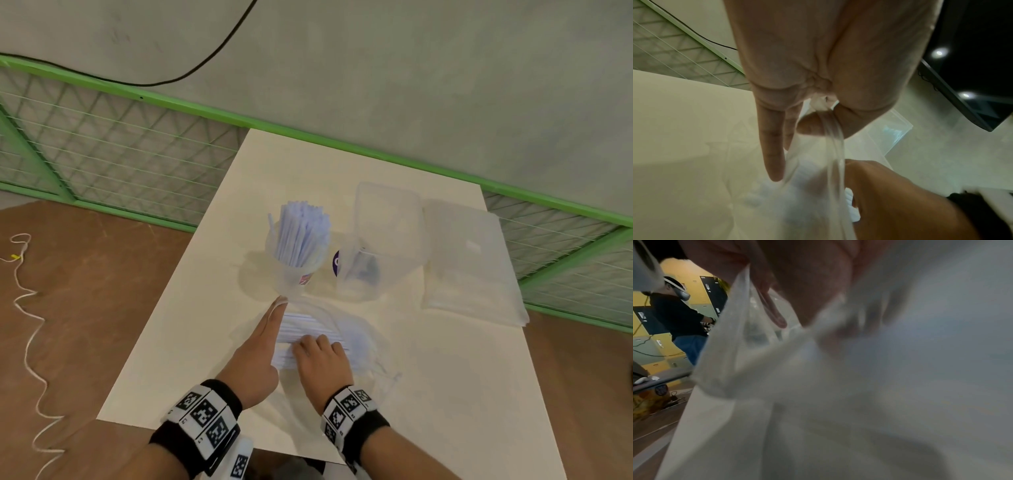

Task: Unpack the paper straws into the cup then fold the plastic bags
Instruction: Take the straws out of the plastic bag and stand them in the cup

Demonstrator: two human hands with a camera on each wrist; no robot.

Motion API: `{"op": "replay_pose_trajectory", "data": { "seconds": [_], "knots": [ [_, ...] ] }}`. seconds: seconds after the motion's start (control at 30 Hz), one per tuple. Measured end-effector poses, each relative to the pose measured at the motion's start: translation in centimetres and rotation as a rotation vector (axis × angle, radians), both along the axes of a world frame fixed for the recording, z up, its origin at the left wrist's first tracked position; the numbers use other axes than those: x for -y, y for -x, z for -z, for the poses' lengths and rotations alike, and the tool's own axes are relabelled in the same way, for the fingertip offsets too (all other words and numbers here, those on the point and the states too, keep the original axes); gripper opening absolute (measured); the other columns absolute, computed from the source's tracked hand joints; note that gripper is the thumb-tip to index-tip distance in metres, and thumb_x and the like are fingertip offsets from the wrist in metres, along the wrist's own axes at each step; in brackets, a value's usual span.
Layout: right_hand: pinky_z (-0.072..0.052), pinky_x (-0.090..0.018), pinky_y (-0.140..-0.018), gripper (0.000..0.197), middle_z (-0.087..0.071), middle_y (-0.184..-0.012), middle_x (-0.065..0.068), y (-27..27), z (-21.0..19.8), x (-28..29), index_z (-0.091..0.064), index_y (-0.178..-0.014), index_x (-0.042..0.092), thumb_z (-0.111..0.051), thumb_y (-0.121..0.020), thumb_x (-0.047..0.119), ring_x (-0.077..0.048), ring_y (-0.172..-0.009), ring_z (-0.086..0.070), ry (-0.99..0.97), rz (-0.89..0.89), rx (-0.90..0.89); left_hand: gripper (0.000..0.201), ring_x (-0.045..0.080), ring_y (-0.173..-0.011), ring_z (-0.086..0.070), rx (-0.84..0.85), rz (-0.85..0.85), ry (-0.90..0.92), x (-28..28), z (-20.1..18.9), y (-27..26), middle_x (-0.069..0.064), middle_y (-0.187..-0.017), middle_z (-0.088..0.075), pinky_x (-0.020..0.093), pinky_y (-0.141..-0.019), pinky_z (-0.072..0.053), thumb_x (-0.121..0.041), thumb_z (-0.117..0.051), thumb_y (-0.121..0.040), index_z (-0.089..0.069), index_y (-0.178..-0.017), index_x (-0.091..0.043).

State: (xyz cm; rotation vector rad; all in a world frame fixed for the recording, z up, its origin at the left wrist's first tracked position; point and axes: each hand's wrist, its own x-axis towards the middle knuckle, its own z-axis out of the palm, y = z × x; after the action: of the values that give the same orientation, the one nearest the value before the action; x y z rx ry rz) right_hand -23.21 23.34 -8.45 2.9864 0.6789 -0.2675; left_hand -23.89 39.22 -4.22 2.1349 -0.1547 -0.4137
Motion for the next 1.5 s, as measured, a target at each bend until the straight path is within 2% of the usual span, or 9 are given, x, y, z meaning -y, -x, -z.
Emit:
{"op": "replay_pose_trajectory", "data": {
  "seconds": [0.17, 0.3, 0.43, 0.63, 0.77, 0.9, 1.1, 1.3, 1.5],
  "knots": [
    [-0.05, -0.036, -0.061, 0.026, -0.065, -0.073, 0.001, -0.2, 0.0, -0.5, -0.068, -0.079, 0.019, -0.079, -0.057, 0.015, -0.024, -0.067, -0.06, 0.011, 0.044, -0.055, 0.11, -0.003, -0.146, -0.002, 0.021, 0.0, -0.003, -0.4, 0.1, 0.0, -0.023, -0.16, 0.005, 0.029, -0.118, -0.028, 0.019, -0.04, -0.069, 0.005, -0.153, -0.036],
    [-0.048, -0.043, -0.075, 0.026, -0.066, -0.091, -0.005, -0.5, -0.2, -0.8, -0.065, -0.098, 0.014, -0.062, -0.072, 0.009, -0.03, -0.085, -0.06, -0.008, 0.027, -0.074, 0.109, -0.003, -0.146, -0.004, 0.035, 0.005, -0.007, -0.7, 0.3, -0.1, -0.022, -0.16, 0.004, 0.03, -0.117, -0.03, 0.019, -0.04, -0.068, 0.004, -0.153, -0.035],
    [-0.051, -0.037, -0.061, 0.047, -0.065, -0.078, 0.002, -0.6, -0.2, -0.9, -0.065, -0.097, 0.019, -0.077, -0.052, 0.014, -0.023, -0.07, -0.062, -0.021, 0.065, -0.067, 0.107, -0.004, -0.146, -0.005, 0.046, 0.0, -0.007, -1.1, 0.4, -0.1, -0.021, -0.16, 0.002, 0.031, -0.118, -0.029, 0.02, -0.04, -0.069, 0.0, -0.154, -0.03],
    [-0.052, -0.038, -0.065, 0.029, -0.064, -0.081, 0.0, -0.7, 0.2, -0.7, -0.068, -0.082, 0.02, -0.075, -0.055, 0.013, -0.025, -0.074, -0.063, -0.012, 0.081, -0.091, 0.106, -0.003, -0.146, -0.004, 0.042, -0.006, -0.008, -1.1, 0.5, 0.1, -0.021, -0.16, 0.003, 0.032, -0.118, -0.028, 0.02, -0.04, -0.068, 0.0, -0.154, -0.029],
    [-0.04, -0.044, -0.093, 0.031, -0.063, -0.11, -0.008, -0.9, -0.1, -0.8, -0.059, -0.112, 0.013, -0.053, -0.082, 0.009, -0.032, -0.106, -0.056, 0.011, 0.032, -0.12, 0.106, -0.002, -0.147, -0.003, 0.044, -0.011, -0.001, -1.2, 0.6, 0.2, -0.02, -0.16, 0.004, 0.033, -0.118, -0.029, 0.02, -0.039, -0.069, 0.001, -0.154, -0.029],
    [-0.033, -0.044, -0.101, 0.032, -0.06, -0.121, -0.009, -1.3, -0.1, -0.9, -0.055, -0.118, 0.012, -0.048, -0.086, 0.01, -0.032, -0.116, -0.049, 0.047, 0.02, -0.122, 0.108, -0.002, -0.147, -0.003, 0.037, -0.021, 0.009, -1.2, 0.7, 0.2, -0.022, -0.16, 0.005, 0.034, -0.118, -0.029, 0.019, -0.039, -0.067, 0.002, -0.154, -0.03],
    [-0.032, -0.046, -0.1, 0.03, -0.057, -0.12, -0.01, -1.2, -0.2, -1.2, -0.058, -0.116, 0.012, -0.055, -0.088, 0.022, -0.033, -0.115, -0.049, 0.117, -0.015, -0.173, 0.111, -0.003, -0.147, -0.001, 0.015, -0.036, 0.022, -1.1, 0.9, 0.2, -0.023, -0.16, 0.006, 0.035, -0.119, -0.028, 0.021, -0.038, -0.065, 0.003, -0.154, -0.032],
    [-0.036, -0.046, -0.097, 0.039, -0.065, -0.106, -0.007, -0.9, -0.7, -0.5, -0.047, -0.121, 0.013, -0.049, -0.09, 0.036, -0.031, -0.099, -0.06, 0.005, -0.008, -0.144, 0.111, -0.001, -0.147, -0.004, 0.01, -0.041, 0.016, -1.2, 1.0, 0.2, -0.022, -0.16, 0.005, 0.036, -0.118, -0.029, 0.02, -0.04, -0.066, 0.004, -0.154, -0.033],
    [-0.037, -0.044, -0.094, 0.037, -0.064, -0.114, -0.004, -1.0, -0.2, 0.0, -0.044, -0.127, 0.018, -0.049, -0.091, 0.028, -0.03, -0.105, -0.058, -0.043, -0.008, -0.136, 0.11, 0.0, -0.147, -0.008, 0.019, -0.037, 0.02, -1.2, 0.8, 0.1, -0.022, -0.159, 0.004, 0.033, -0.116, -0.033, 0.019, -0.041, -0.067, 0.003, -0.154, -0.033]
  ]
}}
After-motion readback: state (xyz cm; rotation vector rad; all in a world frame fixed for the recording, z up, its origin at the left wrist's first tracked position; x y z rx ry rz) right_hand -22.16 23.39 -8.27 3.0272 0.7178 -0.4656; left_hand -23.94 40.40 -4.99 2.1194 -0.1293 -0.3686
